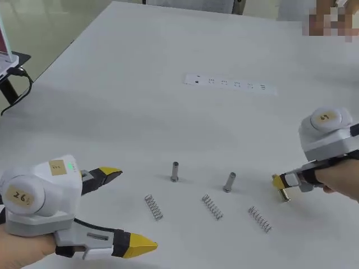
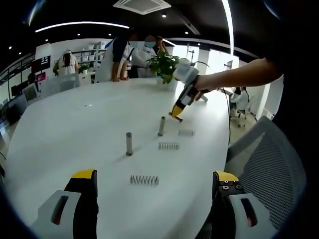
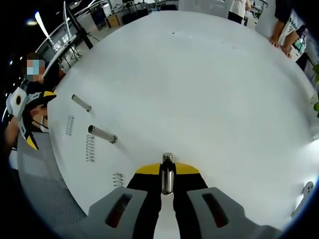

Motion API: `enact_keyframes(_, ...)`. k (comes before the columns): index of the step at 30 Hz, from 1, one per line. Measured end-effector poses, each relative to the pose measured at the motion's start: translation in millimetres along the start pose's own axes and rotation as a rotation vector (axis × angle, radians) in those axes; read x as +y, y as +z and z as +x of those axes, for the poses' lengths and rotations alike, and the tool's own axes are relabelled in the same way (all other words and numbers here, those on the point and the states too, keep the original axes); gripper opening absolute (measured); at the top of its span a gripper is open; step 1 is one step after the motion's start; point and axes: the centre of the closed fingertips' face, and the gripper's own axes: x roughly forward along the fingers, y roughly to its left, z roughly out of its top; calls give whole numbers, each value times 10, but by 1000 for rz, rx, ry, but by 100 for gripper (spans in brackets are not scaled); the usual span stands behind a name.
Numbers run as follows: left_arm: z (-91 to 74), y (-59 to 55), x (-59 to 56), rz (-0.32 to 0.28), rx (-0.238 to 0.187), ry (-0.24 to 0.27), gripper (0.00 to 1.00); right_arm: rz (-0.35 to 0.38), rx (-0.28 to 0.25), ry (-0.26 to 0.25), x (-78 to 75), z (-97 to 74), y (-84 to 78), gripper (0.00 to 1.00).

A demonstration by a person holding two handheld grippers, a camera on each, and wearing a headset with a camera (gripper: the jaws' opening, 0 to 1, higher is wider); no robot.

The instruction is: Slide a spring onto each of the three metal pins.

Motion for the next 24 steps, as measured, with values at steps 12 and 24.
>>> enact_keyframes(12, 33, 17, -29, 11, 6, -6, 92, -7, -67, 3, -16, -96, 32, 4)
enact_keyframes(24, 49, 24, -41, 20, 11, -9, 92, -22, -115, 4, -10, -132, 45, 4)
